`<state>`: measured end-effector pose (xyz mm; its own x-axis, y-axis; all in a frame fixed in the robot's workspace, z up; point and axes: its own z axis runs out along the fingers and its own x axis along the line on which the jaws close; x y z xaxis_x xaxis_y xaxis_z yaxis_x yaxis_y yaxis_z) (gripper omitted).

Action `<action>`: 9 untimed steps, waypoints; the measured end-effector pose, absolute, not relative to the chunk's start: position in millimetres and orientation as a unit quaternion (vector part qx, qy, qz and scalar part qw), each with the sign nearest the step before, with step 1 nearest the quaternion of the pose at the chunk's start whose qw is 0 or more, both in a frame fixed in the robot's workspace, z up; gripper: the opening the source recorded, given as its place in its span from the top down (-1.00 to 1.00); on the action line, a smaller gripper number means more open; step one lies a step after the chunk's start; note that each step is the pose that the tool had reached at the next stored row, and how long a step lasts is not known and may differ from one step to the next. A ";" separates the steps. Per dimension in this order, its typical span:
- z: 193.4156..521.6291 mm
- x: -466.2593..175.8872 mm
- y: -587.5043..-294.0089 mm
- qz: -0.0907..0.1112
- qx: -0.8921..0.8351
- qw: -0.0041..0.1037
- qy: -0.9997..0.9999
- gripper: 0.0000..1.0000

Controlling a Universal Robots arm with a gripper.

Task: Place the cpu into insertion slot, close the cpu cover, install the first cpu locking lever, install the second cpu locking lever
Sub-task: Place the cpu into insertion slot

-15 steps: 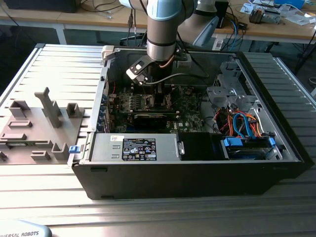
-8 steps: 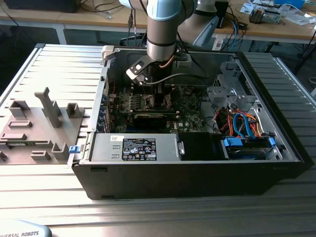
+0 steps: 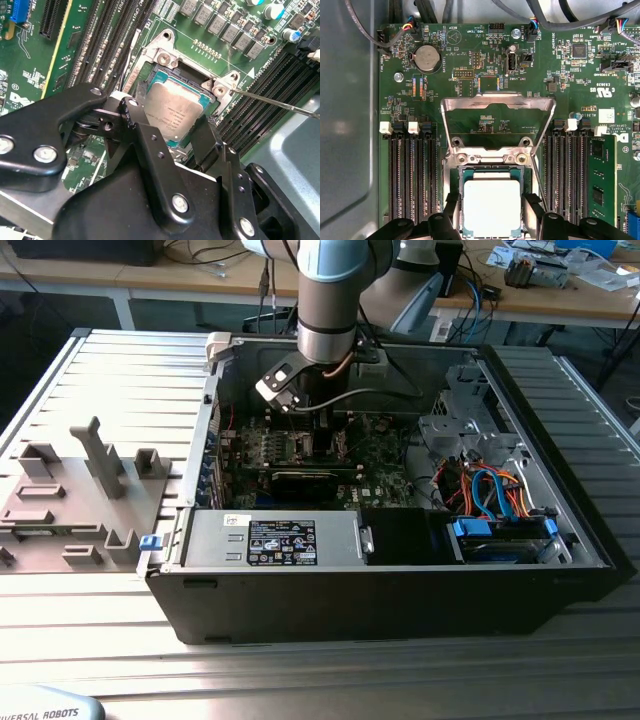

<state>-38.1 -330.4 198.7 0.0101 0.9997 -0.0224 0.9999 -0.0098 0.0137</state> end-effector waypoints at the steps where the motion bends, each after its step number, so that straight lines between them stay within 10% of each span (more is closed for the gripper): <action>1: 199.3 -38.2 -330.4 -0.003 0.711 0.013 0.703 -0.23; 9: 213.5 -38.1 -329.1 -0.003 0.711 0.013 0.703 -0.23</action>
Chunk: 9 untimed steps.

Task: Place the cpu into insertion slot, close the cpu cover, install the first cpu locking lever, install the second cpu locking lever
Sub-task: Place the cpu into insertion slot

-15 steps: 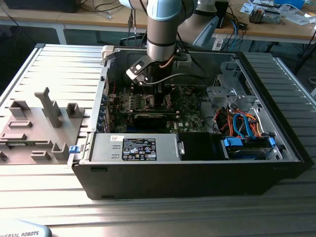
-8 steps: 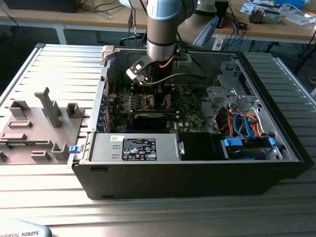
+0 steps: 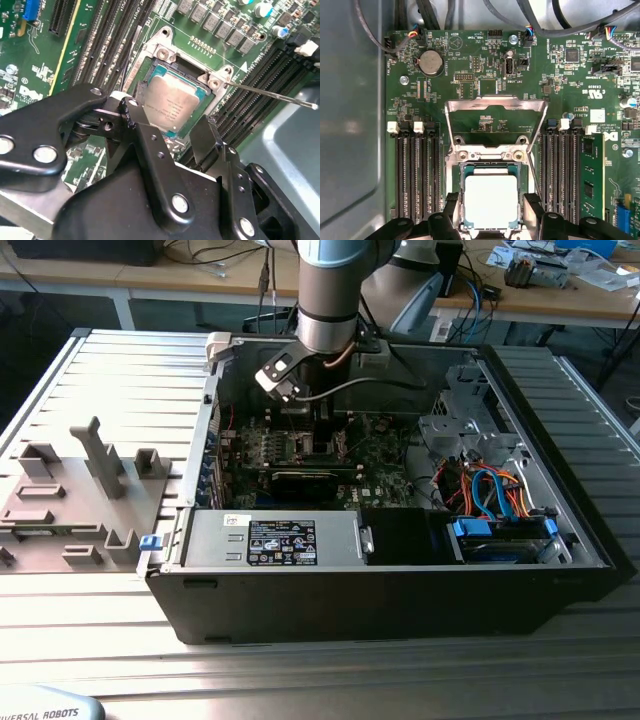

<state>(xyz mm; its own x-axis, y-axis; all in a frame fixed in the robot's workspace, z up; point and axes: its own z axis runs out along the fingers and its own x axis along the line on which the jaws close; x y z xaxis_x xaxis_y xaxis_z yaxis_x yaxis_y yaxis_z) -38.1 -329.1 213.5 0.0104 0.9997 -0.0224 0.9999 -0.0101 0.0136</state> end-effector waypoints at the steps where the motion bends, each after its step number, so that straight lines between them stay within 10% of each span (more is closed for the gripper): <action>1: 214.2 -38.1 -329.0 -0.003 0.711 0.013 0.703 -0.21; 9: 214.3 -38.1 -329.1 -0.003 0.711 0.013 0.703 0.53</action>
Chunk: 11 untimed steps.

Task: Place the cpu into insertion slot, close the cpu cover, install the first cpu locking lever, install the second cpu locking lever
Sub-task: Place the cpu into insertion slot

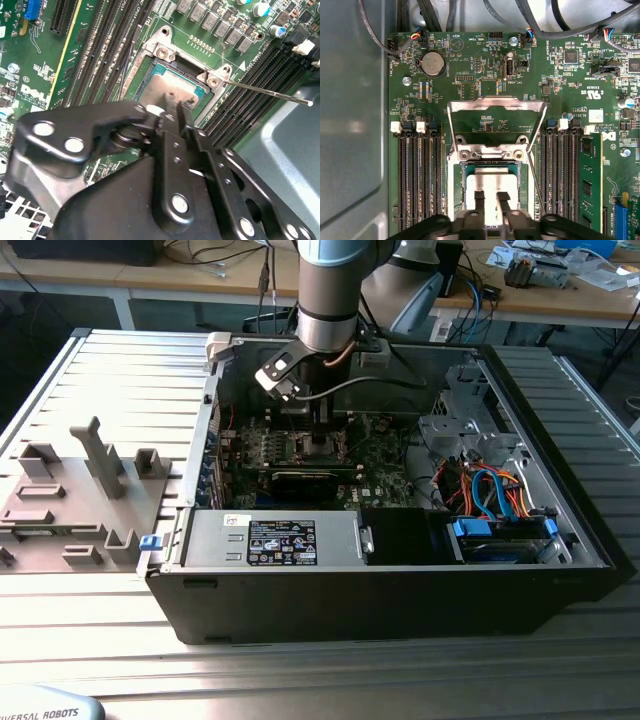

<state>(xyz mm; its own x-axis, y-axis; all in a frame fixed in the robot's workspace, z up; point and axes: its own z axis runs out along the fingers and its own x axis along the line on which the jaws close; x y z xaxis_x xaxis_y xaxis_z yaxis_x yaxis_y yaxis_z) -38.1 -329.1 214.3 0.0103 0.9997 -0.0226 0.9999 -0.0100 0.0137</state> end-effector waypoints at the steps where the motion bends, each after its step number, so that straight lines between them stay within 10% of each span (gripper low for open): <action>1: 214.3 -38.2 -329.1 -0.003 0.711 0.013 0.703 0.65; 11: 215.2 -38.1 -329.1 -0.003 0.711 0.013 0.703 0.79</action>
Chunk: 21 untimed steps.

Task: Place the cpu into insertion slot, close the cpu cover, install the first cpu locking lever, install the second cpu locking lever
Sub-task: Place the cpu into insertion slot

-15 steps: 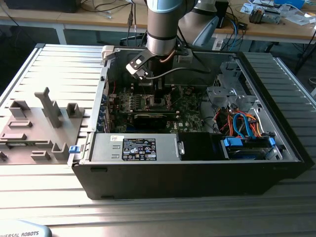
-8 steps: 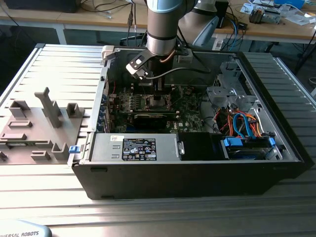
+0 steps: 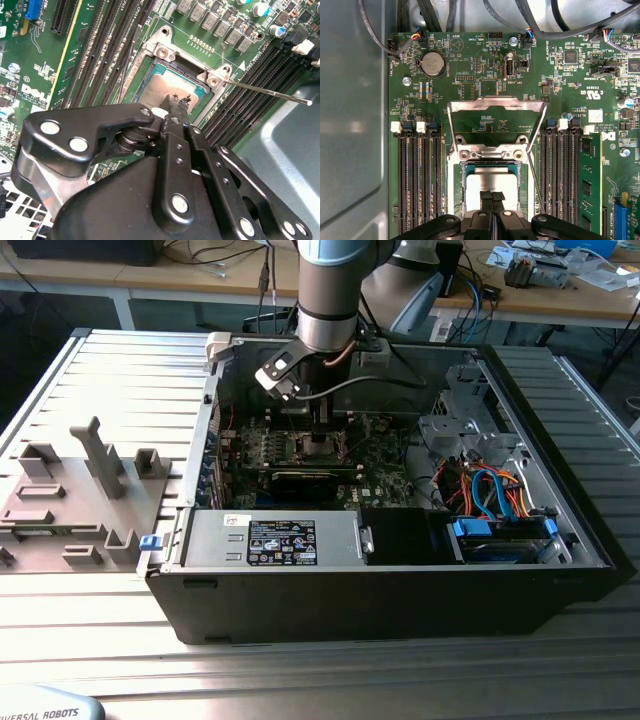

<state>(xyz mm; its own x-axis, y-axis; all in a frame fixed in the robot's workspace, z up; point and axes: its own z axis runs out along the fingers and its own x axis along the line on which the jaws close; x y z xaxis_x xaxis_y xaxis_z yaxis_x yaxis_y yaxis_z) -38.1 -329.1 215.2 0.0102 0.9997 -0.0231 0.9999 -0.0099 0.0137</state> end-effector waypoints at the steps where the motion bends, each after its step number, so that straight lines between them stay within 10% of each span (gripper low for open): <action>1: 215.4 -38.1 -329.0 -0.003 0.711 0.013 0.703 0.79; 21: 221.9 -38.1 -329.1 -0.003 0.711 0.013 0.703 0.79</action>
